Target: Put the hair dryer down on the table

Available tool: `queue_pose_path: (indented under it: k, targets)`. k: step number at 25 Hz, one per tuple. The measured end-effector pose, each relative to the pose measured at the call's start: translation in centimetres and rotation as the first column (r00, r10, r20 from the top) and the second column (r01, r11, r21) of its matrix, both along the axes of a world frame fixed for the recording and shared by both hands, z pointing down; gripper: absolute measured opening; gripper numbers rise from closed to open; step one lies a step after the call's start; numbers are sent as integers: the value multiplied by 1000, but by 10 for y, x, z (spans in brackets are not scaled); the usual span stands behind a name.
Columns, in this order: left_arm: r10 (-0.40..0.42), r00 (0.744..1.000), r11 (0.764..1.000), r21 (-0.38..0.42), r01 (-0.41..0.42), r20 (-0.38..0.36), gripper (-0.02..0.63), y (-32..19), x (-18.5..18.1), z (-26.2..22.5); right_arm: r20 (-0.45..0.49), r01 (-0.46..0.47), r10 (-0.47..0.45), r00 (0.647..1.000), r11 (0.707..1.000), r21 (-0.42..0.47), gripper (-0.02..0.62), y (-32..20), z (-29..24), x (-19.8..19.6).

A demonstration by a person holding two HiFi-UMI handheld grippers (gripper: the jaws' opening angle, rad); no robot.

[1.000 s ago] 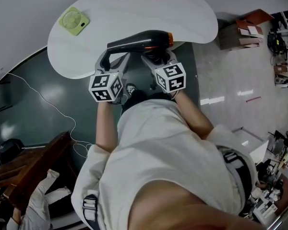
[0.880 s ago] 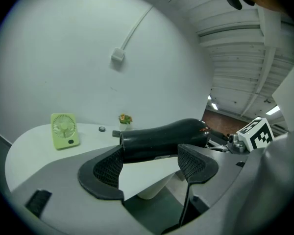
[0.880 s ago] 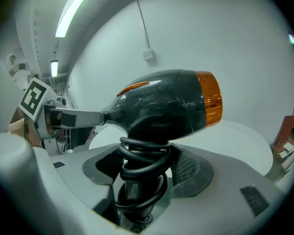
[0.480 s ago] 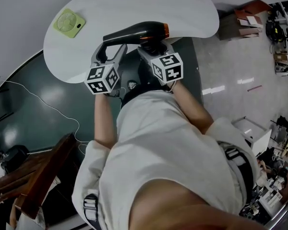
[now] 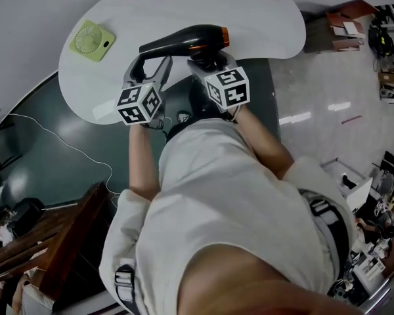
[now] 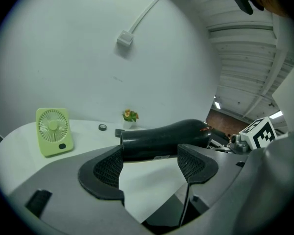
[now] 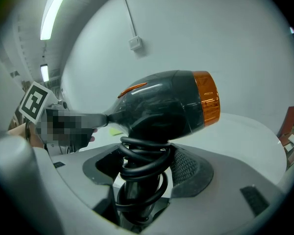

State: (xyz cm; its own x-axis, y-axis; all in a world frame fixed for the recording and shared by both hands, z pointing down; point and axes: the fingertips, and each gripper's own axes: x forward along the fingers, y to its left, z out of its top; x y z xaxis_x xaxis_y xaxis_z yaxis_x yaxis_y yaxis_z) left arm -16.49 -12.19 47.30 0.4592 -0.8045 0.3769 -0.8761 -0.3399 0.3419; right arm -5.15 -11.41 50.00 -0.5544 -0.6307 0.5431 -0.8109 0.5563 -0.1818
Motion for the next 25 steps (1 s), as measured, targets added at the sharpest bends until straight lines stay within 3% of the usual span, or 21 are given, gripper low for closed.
queue_pose_path:
  k: [16,25]
  targets:
    - [-13,1000,990,-139,12,-3,362,-76,-9,43,12,21,-19,1000,982,-189,282,-71,41,-9]
    - [-18,1000,982,-187,17,-4,362,-107,-9,61,-4,23,-25,1000,971,-239,282,-102,59,-9]
